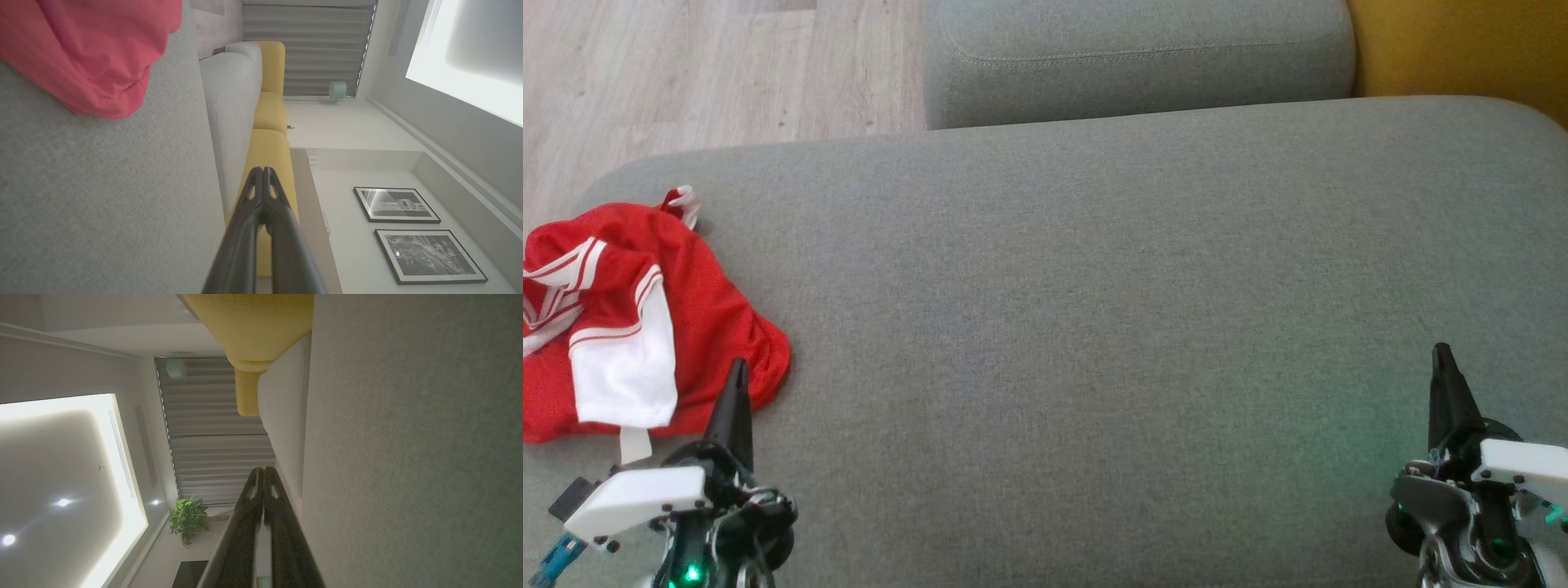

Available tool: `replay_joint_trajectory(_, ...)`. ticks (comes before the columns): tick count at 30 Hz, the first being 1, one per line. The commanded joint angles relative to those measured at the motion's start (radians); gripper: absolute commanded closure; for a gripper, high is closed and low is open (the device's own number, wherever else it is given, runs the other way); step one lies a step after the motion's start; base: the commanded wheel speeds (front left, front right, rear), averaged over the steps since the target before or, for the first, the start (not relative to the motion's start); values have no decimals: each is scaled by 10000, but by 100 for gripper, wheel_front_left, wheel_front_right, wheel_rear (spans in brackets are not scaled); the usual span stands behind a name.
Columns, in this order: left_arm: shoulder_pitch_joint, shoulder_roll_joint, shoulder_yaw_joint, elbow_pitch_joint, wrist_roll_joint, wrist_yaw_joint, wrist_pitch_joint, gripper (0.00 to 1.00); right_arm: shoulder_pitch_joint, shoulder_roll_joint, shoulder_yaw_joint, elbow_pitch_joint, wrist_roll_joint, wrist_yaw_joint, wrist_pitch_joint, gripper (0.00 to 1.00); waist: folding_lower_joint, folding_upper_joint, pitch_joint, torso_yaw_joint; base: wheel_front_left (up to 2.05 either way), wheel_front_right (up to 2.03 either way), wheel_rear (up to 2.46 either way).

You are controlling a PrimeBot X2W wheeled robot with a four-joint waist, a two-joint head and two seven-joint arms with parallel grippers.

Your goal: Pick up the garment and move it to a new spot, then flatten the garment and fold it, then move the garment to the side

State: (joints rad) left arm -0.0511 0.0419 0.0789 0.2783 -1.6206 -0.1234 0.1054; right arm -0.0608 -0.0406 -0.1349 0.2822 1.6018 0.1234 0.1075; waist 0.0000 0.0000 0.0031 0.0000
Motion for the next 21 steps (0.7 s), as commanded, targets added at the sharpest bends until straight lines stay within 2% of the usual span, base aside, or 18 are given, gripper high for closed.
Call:
replay_joint_trajectory(1,-568,83,346,-335,117,-73,76,100,-471,-96,215,-374,72,73,54,100,0,0,0,0,0,0,0)
replay_joint_trajectory(21,-568,83,346,-335,117,-73,76,100,-471,-96,215,-374,72,73,54,100,0,0,0,0,0,0,0)
